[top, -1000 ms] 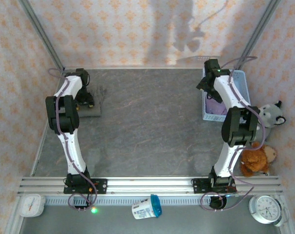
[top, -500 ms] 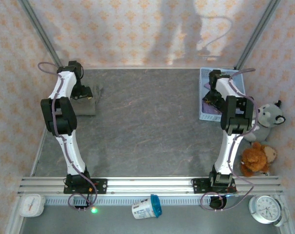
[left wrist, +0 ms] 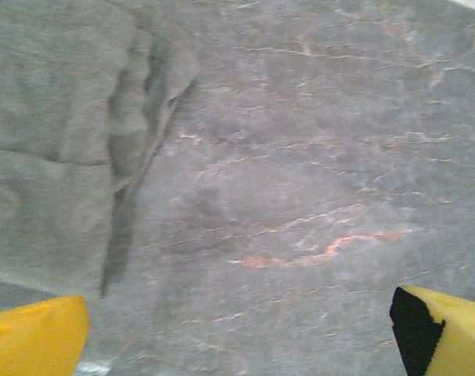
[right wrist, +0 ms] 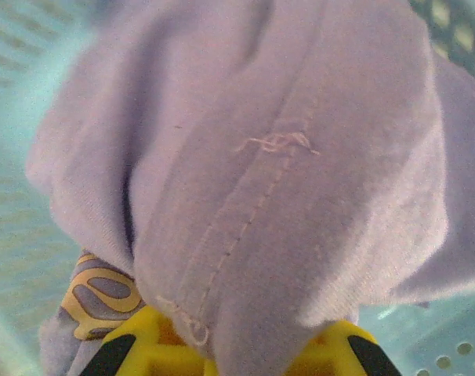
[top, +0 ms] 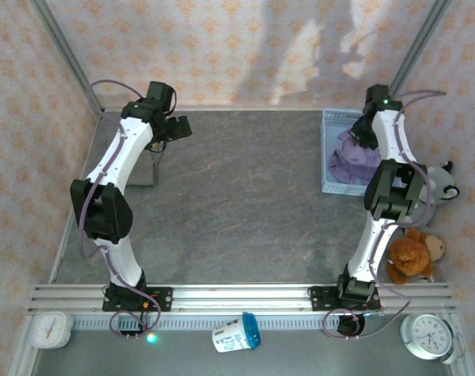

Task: Fold and stack the mixed laundry pile

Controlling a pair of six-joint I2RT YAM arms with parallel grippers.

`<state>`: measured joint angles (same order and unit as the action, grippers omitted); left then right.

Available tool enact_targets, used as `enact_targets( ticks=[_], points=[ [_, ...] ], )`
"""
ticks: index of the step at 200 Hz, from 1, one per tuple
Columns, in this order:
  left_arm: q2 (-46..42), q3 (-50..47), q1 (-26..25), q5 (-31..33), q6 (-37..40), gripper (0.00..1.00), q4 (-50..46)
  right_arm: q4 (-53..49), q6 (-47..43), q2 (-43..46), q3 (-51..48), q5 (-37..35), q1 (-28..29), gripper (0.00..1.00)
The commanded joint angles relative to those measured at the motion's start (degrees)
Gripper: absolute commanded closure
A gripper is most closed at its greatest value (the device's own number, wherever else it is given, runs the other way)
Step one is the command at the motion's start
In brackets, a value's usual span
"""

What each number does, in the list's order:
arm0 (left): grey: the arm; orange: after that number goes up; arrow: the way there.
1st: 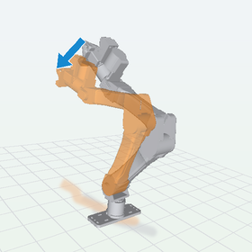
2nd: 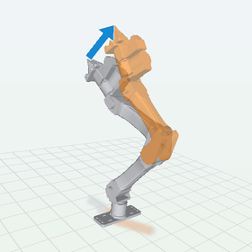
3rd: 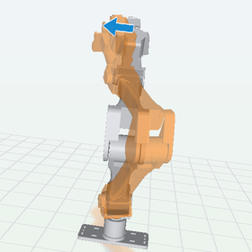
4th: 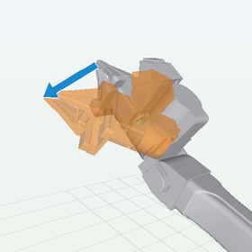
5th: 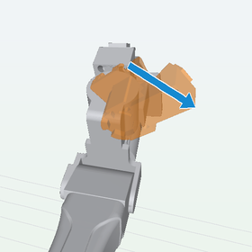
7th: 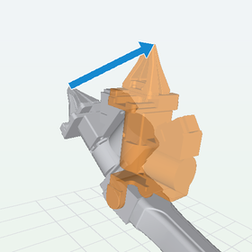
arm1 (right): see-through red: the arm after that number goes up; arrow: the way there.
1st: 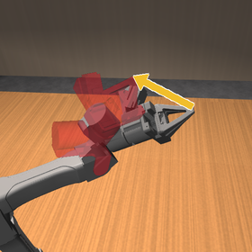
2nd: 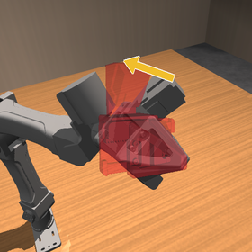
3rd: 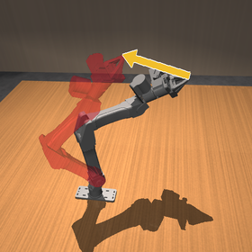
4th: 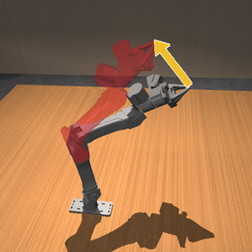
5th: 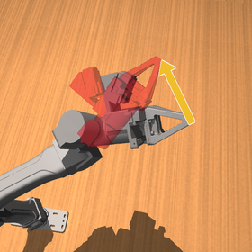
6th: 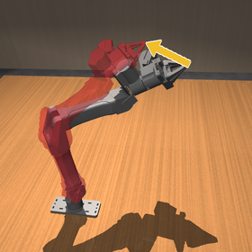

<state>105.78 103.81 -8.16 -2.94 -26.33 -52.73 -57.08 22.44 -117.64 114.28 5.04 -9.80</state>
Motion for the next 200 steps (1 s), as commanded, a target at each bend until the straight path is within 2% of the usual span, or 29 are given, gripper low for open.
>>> enact_targets(
  ticks=[1, 44, 57, 77, 96, 117, 142, 152, 156, 164, 173, 183, 200],
  points=[
    [-0.93, -0.83, -1.83, 1.89, -4.78, 0.0, 6.36, -1.86, -5.1, 9.1, 8.65, 6.65, 0.23, 1.0],
    [0.11, 1.0, -2.53, -2.23, -10.76, 0.0, 5.89, 1.37, -2.02, 12.59, 21.88, 30.25, 2.28, 1.0],
    [-0.04, 0.44, -2.56, -3.76, -11.6, 0.0, 6.43, 3.07, 0.21, 12.85, 25.11, 36.69, 4.48, 1.0],
    [-0.71, -1.1, -2.49, -4.84, -13.06, 0.0, 7.13, 7.08, 4.26, 13.45, 26.98, 42.61, 9.35, 1.0],
    [-2.1, -2.98, -2.51, -2.71, -14.39, 0.0, 7.07, 12.01, 7.73, 14.14, 24.07, 45.76, 14.94, 1.0],
    [-5.02, -6.0, -2.55, 0.79, -15.31, 0.0, 7.16, 13.12, 8.18, 14.3, 18.63, 45.23, 20.61, 1.0],
    [-9.61, -10.45, -2.49, 4.43, -15.1, 0.0, 7.46, 17.11, 12.02, 15.15, 4.97, 44.79, 23.11, 1.0],
    [-11.16, -12.31, -2.55, 5.3, -14.56, 0.0, 7.62, 19.05, 13.85, 15.41, -1.67, 44.02, 23.03, 0.89],
    [-11.71, -13.0, -2.55, 5.47, -14.4, 0.0, 7.72, 18.98, 14.34, 15.38, -4.06, 42.97, 22.92, 0.79],
    [-12.76, -14.45, -2.53, 5.42, -14.03, 0.0, 7.94, 18.15, 13.83, 15.17, -8.32, 40.36, 22.61, 0.45],
    [-13.77, -16.08, -2.55, 4.55, -13.6, 0.0, 8.43, 15.58, 12.29, 14.92, -12.22, 34.71, 22.15, 0.24],
    [-14.72, -18.22, -2.64, 2.99, -13.4, 0.0, 9.44, 13.37, 10.36, 14.71, -15.82, 27.54, 21.72, 0.15],
    [-15.92, -21.98, -3.33, 0.18, -13.48, 0.0, 11.63, 11.79, 7.26, 15.1, -20.85, 18.56, 21.68, 0.11]
  ],
)
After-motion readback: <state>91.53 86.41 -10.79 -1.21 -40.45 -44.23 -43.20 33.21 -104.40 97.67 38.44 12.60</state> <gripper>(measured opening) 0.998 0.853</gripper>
